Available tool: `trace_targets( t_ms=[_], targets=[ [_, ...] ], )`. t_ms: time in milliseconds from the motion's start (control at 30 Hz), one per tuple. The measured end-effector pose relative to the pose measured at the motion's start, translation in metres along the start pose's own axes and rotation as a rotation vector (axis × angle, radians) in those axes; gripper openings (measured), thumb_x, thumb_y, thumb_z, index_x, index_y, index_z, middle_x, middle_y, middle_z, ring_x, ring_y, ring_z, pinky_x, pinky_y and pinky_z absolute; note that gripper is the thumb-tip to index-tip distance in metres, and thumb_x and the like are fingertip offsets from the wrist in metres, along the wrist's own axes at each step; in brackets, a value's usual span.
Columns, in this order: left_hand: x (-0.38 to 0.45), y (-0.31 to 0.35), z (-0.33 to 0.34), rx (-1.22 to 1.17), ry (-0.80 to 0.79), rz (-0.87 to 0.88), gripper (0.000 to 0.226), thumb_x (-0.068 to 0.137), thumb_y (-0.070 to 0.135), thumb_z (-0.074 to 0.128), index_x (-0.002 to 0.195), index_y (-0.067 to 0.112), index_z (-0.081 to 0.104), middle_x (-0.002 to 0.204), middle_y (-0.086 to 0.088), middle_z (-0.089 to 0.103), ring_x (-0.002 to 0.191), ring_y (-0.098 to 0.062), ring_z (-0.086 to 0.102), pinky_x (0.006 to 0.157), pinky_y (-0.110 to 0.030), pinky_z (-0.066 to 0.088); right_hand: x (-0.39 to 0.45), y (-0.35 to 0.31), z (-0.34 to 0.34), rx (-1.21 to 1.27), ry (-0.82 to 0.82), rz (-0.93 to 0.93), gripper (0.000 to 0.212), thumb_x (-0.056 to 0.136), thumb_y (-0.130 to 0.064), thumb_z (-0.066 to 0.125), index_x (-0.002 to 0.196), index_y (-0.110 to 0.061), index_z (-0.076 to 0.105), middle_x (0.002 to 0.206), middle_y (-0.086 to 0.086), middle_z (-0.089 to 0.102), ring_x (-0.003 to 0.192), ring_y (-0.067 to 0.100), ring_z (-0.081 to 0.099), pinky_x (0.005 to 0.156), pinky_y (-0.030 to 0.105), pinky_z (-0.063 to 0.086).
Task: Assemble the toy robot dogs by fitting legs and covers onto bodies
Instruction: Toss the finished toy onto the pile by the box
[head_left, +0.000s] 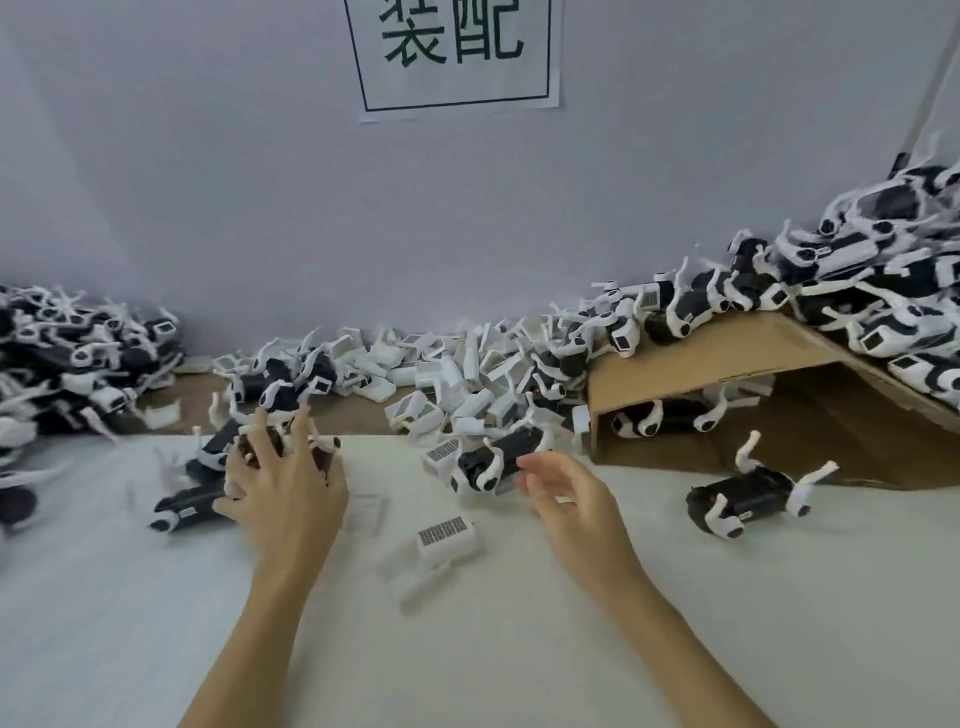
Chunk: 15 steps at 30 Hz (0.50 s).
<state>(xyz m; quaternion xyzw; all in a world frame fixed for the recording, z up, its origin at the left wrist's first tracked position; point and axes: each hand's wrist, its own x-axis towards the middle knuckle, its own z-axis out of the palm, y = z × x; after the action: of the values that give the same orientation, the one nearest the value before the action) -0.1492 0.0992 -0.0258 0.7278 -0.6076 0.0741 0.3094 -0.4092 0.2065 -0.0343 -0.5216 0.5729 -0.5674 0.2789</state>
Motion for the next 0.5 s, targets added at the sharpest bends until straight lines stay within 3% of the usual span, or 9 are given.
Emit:
trace_targets(
  t_ms=[133, 233, 300, 400, 500],
  targets=[
    [0.0021, -0.0040, 0.0007, 0.042, -0.005, 0.063, 0.068, 0.083, 0.009, 0.083, 0.145, 0.018, 0.057, 0.158, -0.020, 0.035, 0.126, -0.056, 0.045, 0.090, -0.072, 0.042, -0.0016, -0.0014, -0.0012, -0.016, 0.026, -0.007, 0.017, 0.105, -0.018, 0.059, 0.109, -0.030, 0.070, 0.097, -0.013, 0.076, 0.098, 0.009, 0.071, 0.090, 0.046, 0.059],
    [0.0008, -0.0009, 0.0036, 0.031, 0.038, 0.128, 0.071, 0.080, -0.003, 0.077, 0.145, 0.019, 0.057, 0.166, -0.020, 0.025, 0.140, -0.054, 0.034, 0.099, -0.076, 0.035, -0.0038, -0.0049, -0.0013, -0.018, 0.038, -0.022, 0.018, 0.105, -0.017, 0.058, 0.108, -0.029, 0.070, 0.095, -0.013, 0.076, 0.096, 0.009, 0.071, 0.088, 0.042, 0.059],
    [-0.0010, 0.0034, 0.0057, 0.104, 0.076, 0.166, 0.060, 0.078, -0.006, 0.075, 0.134, 0.010, 0.061, 0.163, -0.024, 0.029, 0.144, -0.052, 0.031, 0.109, -0.077, 0.024, -0.0044, -0.0057, -0.0020, -0.010, 0.042, -0.019, 0.018, 0.106, -0.016, 0.057, 0.107, -0.028, 0.071, 0.095, -0.011, 0.076, 0.095, 0.009, 0.071, 0.086, 0.039, 0.060],
    [-0.0012, 0.0052, 0.0062, 0.234, 0.062, 0.168, 0.031, 0.080, 0.000, 0.083, 0.105, -0.004, 0.066, 0.128, -0.028, 0.050, 0.118, -0.047, 0.044, 0.107, -0.065, 0.032, -0.0060, -0.0051, -0.0032, 0.014, 0.037, -0.002, 0.019, 0.106, -0.014, 0.056, 0.105, -0.026, 0.071, 0.093, -0.009, 0.076, 0.092, 0.010, 0.071, 0.079, 0.031, 0.059],
    [-0.0009, 0.0022, 0.0042, 0.308, -0.022, 0.106, 0.024, 0.088, 0.011, 0.079, 0.101, -0.004, 0.067, 0.111, -0.020, 0.051, 0.106, -0.041, 0.046, 0.095, -0.052, 0.034, -0.0067, -0.0044, -0.0045, 0.026, 0.037, 0.003, 0.020, 0.106, -0.012, 0.056, 0.105, -0.024, 0.072, 0.091, -0.005, 0.075, 0.090, 0.011, 0.071, 0.075, 0.025, 0.057]
  ],
)
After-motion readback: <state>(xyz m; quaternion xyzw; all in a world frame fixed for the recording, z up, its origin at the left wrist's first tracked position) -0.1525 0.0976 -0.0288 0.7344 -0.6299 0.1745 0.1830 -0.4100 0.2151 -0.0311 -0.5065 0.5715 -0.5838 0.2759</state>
